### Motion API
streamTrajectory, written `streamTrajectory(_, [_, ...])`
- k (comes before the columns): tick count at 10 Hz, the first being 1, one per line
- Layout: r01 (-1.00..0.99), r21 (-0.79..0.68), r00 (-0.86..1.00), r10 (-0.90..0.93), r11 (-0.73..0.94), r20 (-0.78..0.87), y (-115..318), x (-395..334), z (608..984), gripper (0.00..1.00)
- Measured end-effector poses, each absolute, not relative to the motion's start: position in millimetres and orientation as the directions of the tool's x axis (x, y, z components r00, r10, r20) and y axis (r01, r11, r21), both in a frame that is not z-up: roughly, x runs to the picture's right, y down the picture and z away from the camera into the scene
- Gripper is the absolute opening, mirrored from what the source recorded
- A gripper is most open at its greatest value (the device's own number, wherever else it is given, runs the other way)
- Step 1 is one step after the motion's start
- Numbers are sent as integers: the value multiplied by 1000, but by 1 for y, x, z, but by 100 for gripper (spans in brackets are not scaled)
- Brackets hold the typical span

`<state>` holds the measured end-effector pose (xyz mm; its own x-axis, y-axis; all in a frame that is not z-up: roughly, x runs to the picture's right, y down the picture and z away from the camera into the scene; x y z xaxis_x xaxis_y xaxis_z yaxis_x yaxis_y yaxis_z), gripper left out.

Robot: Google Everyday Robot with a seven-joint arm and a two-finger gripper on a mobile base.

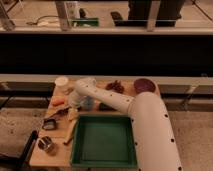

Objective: Wipe purple bowl with brush

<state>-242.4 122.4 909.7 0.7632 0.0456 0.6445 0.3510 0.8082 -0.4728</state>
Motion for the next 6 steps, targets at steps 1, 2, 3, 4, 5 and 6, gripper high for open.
streamTrajectory(1, [357, -490, 761, 57, 795, 646, 122, -247, 907, 30])
streamTrajectory(2, [364, -506, 757, 68, 782, 649, 120, -251, 905, 21])
streamTrajectory(3, [373, -519, 754, 74, 769, 653, 119, -255, 904, 13])
streamTrajectory(4, [390, -537, 749, 81, 748, 658, 120, -261, 903, 5])
streamTrajectory(5, [399, -547, 744, 89, 736, 662, 121, -264, 902, 4])
streamTrajectory(6, [402, -554, 742, 95, 729, 663, 121, -264, 900, 4])
